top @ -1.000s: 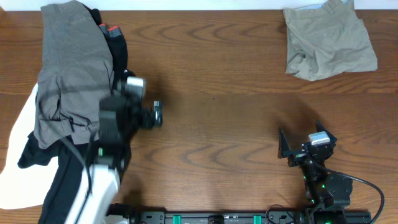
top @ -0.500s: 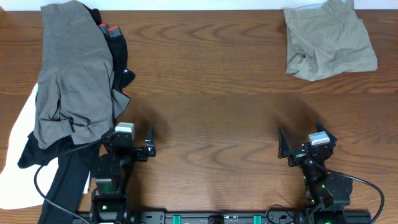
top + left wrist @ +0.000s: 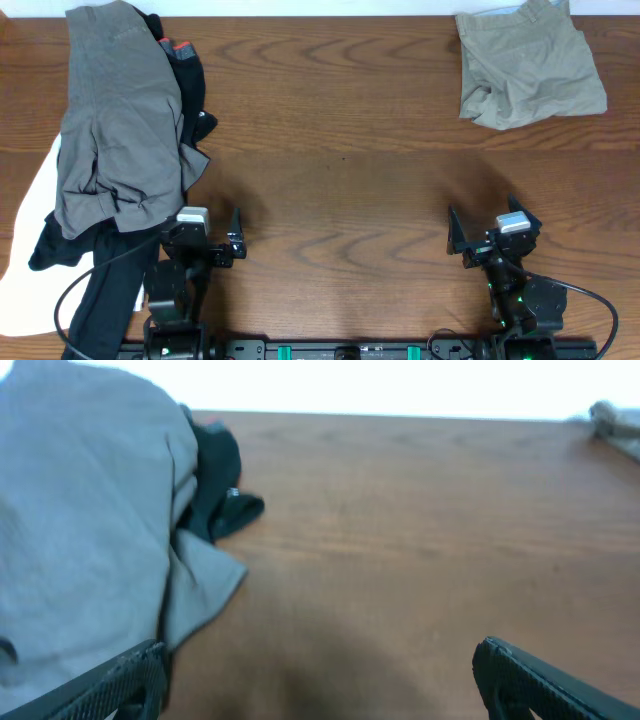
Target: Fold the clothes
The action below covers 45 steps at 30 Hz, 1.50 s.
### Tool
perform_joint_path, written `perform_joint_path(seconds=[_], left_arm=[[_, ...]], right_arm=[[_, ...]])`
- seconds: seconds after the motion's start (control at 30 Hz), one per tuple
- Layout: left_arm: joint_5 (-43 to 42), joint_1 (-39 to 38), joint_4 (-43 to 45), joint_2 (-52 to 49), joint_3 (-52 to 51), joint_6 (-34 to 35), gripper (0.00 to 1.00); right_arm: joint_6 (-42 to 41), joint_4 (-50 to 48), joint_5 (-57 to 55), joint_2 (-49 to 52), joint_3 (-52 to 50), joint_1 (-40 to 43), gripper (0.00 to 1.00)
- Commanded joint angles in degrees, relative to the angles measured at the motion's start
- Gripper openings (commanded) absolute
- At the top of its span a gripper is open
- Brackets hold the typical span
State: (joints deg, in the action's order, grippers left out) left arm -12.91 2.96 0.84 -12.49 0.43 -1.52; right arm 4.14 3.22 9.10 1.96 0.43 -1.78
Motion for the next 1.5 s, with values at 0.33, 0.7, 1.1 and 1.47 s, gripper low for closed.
perform_joint_path(seconds=[0.33,0.7,1.1,1.47], left_arm=[[0.09,0.31,-3.82,11.63,-0.17,0.07,0.98],[0.07,2.32,-3.8,12.33,-0.17,0.07,0.98],[0.07,2.45,-3.8,12.26,-0.17,0.07,0.98],[0.07,2.45,-3.78,12.26,-0.17,0.07,0.98]], right_arm=[[-0.24,0.26,-0.33,-0.48,-0.11,-0.55,0.99],[-0.24,0.26,-0.33,-0.48,-0.11,-0.55,0.99],[-0.24,0.26,-0.33,-0.46,-0.11,-0.52,0.99],[-0.24,0.28,-0.33,-0.46,-0.11,-0.55,0.99]])
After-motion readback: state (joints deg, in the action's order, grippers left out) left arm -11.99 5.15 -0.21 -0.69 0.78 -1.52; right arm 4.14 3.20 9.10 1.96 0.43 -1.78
